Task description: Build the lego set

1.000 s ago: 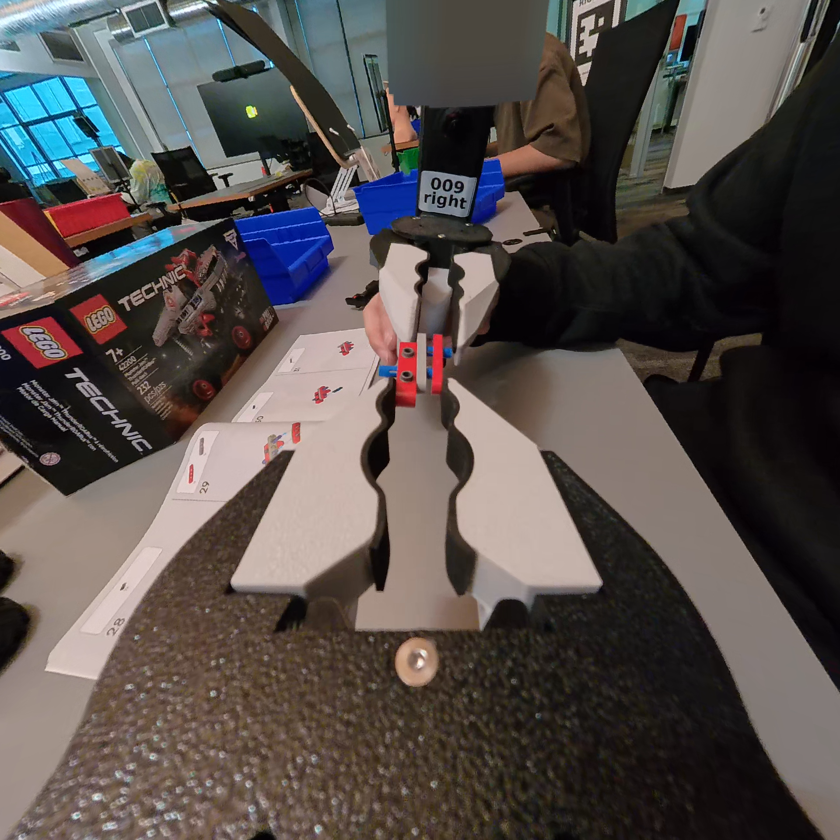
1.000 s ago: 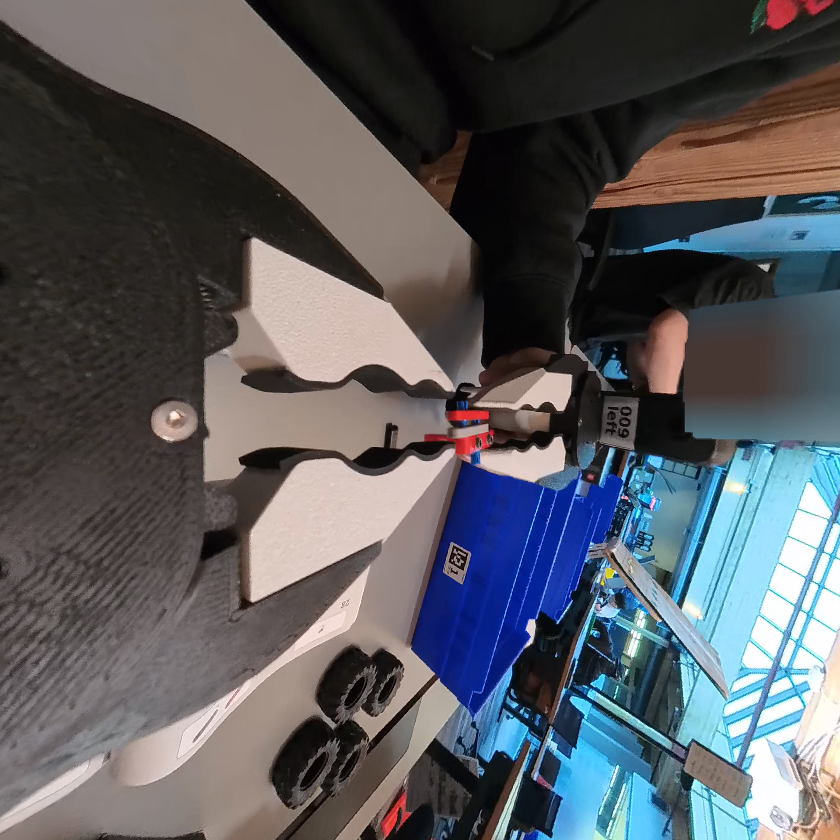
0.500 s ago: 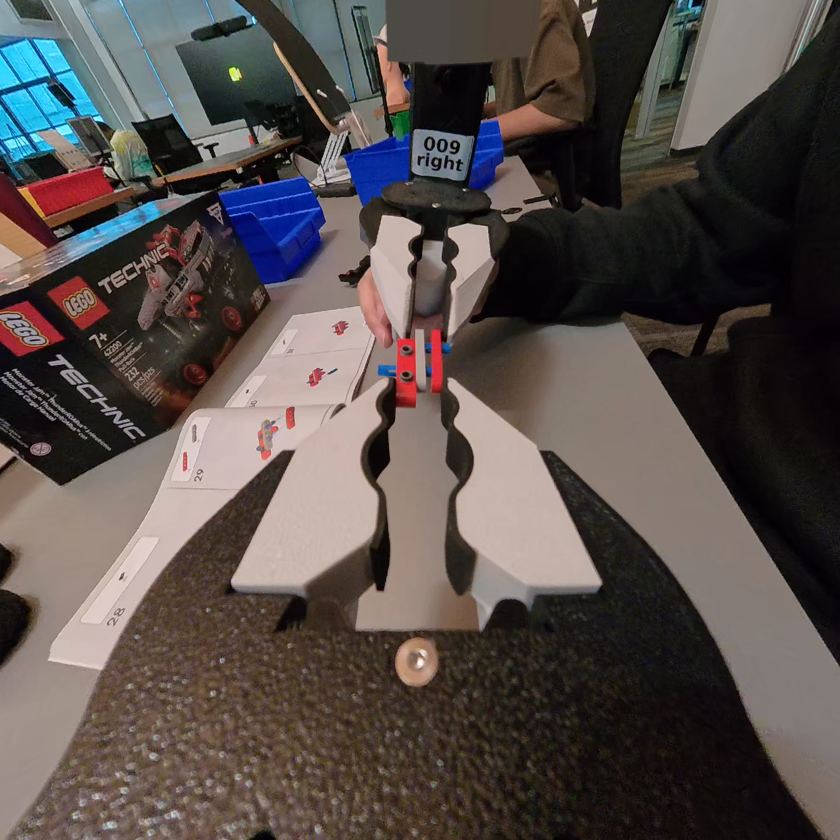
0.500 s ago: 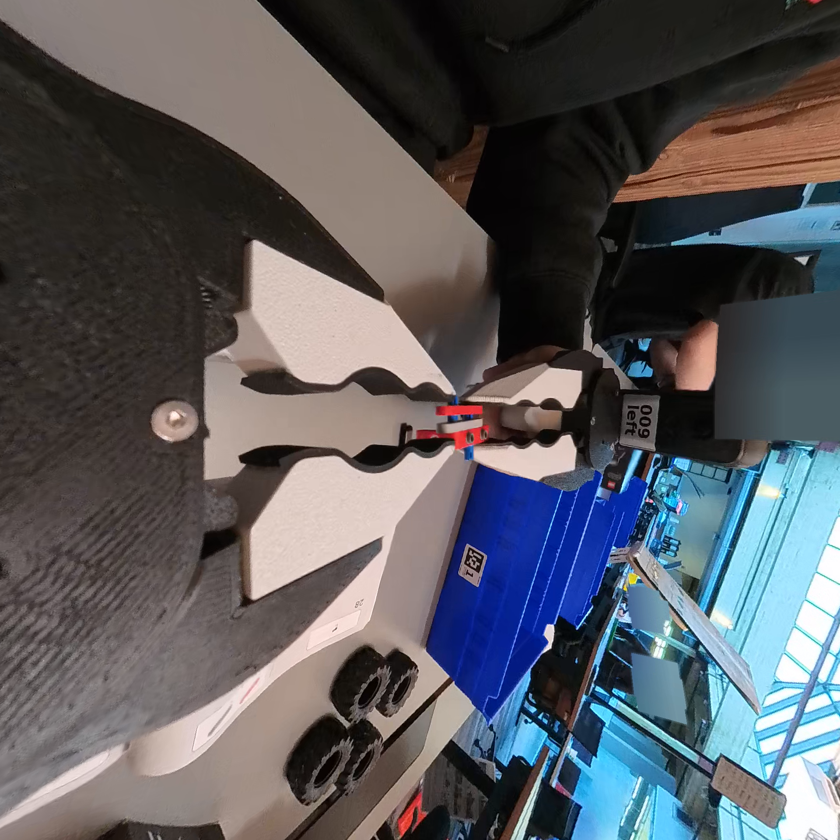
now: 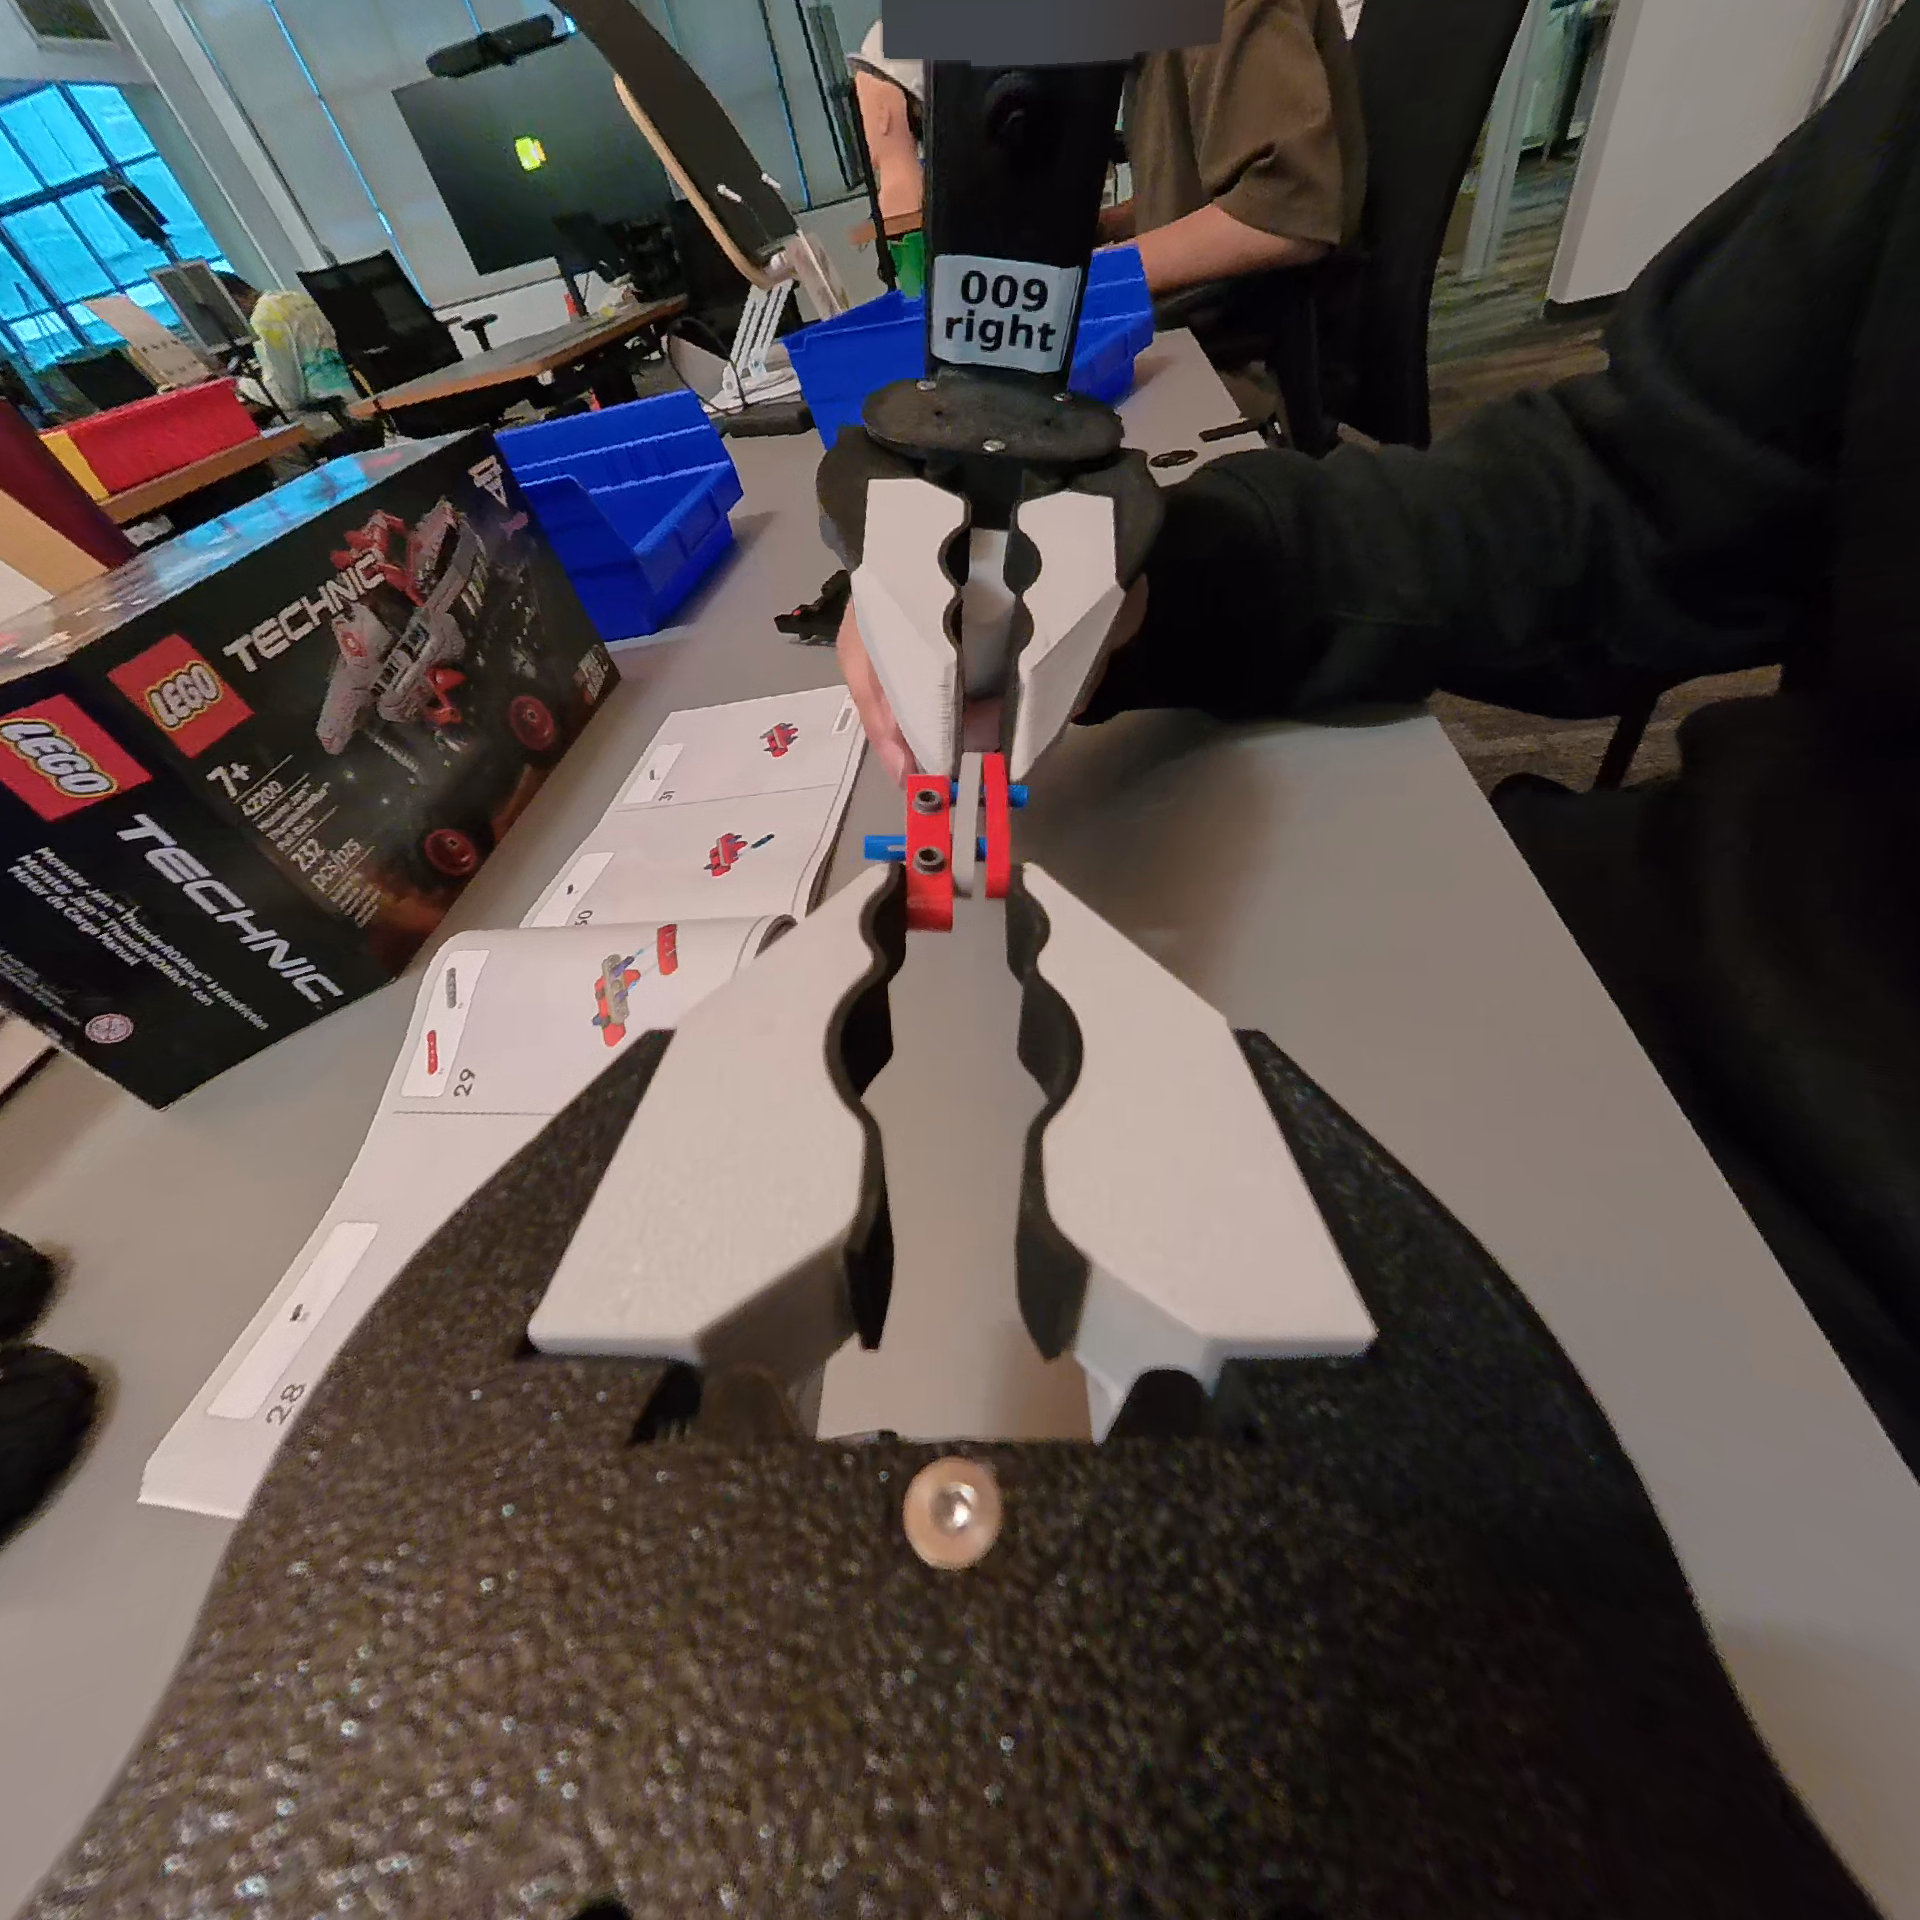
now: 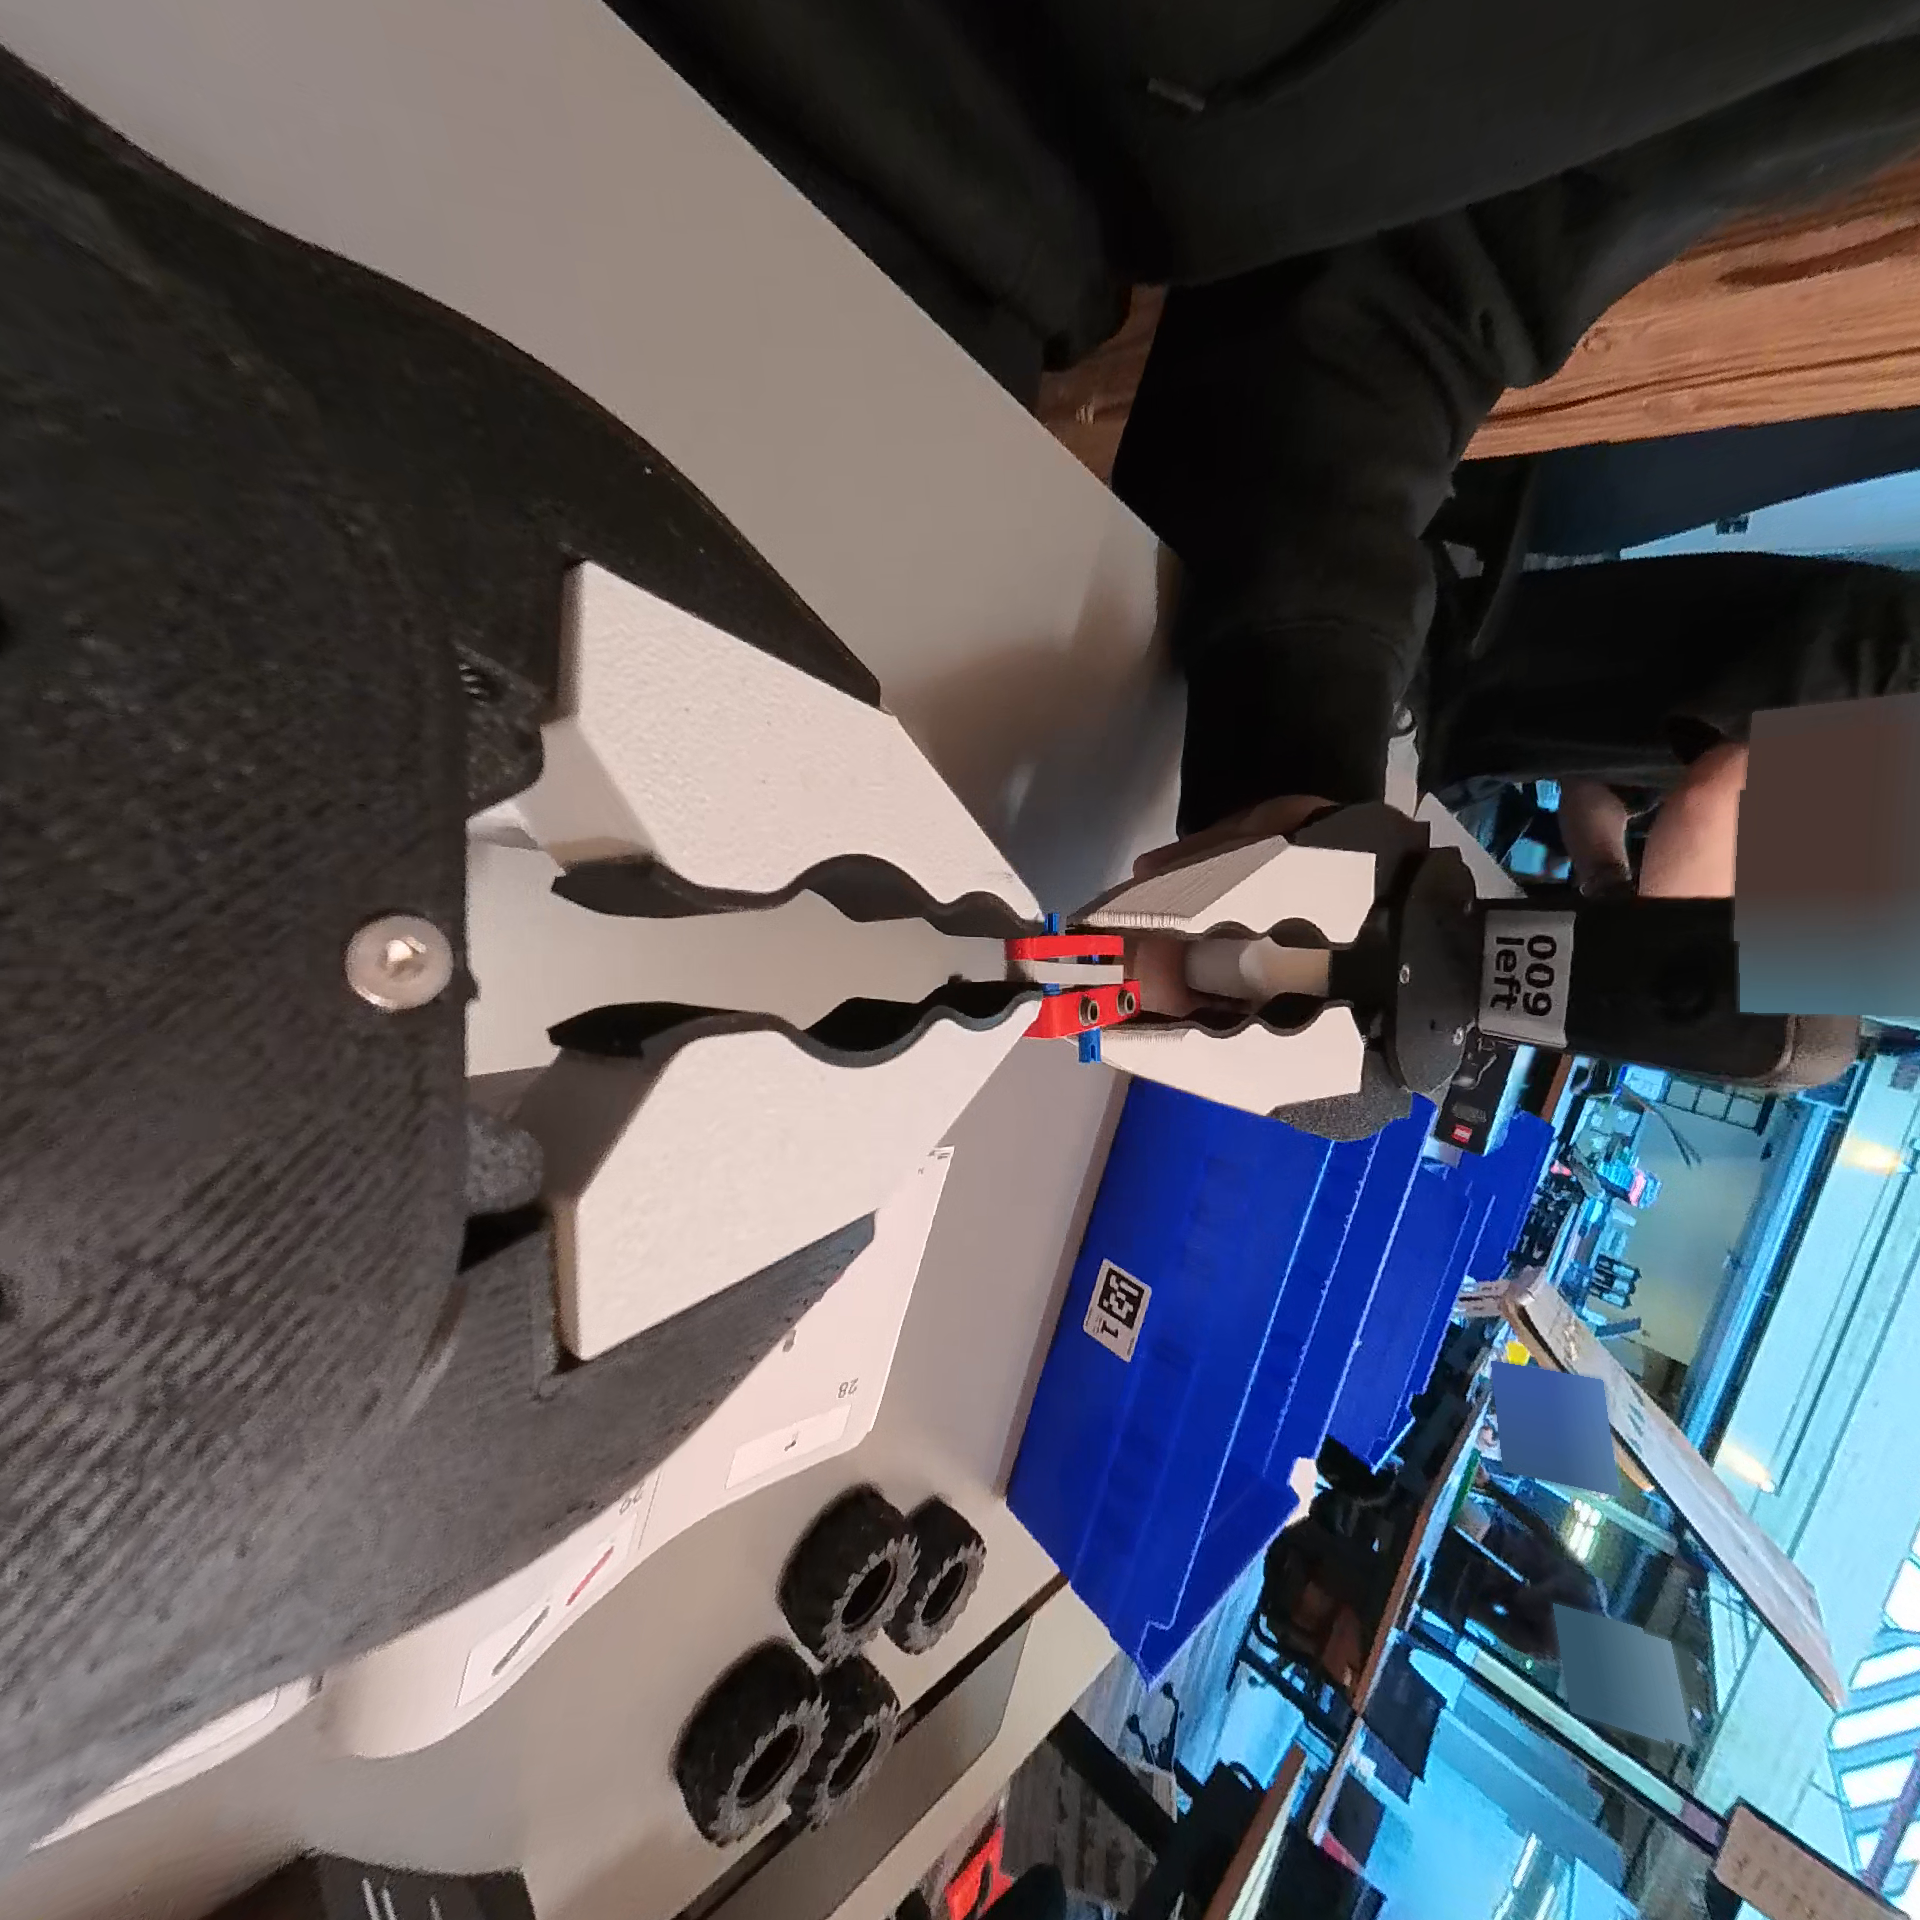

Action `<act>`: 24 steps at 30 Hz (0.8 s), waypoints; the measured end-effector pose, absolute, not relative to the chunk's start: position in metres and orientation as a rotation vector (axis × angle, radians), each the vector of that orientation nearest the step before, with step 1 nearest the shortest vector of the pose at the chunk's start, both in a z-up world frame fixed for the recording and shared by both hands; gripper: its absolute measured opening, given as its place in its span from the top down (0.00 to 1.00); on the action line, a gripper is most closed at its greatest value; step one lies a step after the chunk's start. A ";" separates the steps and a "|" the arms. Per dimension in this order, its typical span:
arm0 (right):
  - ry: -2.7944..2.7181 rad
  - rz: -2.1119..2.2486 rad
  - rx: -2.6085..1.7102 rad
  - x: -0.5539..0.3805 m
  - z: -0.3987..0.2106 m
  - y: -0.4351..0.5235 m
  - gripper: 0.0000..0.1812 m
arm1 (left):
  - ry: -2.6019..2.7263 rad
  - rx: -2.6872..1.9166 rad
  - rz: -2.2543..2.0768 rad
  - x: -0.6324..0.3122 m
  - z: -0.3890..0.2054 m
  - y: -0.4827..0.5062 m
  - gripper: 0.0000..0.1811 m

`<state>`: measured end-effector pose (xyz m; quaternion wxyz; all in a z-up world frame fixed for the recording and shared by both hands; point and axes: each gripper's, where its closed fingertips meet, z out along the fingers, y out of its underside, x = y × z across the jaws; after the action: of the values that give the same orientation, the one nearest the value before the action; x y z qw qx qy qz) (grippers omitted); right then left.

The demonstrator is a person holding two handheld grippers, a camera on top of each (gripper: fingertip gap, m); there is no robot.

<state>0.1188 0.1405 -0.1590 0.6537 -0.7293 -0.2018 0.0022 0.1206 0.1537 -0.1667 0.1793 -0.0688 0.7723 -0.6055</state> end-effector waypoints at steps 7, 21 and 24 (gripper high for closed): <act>-0.439 -0.017 -1.658 0.124 -0.164 0.142 0.85 | 2.234 -0.173 -1.686 0.118 -0.175 0.154 0.91; -0.546 0.072 -1.646 0.100 -0.165 0.138 0.90 | 2.262 -0.032 -1.698 0.103 -0.175 0.150 0.91; -0.525 0.064 -1.631 0.101 -0.158 0.138 0.90 | 2.231 -0.040 -1.723 0.103 -0.169 0.149 0.91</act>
<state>0.1010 0.1384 -0.1581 0.6544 -0.7193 -0.2314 0.0283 0.1034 0.1495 -0.1693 0.1602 -0.0141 0.7811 -0.6033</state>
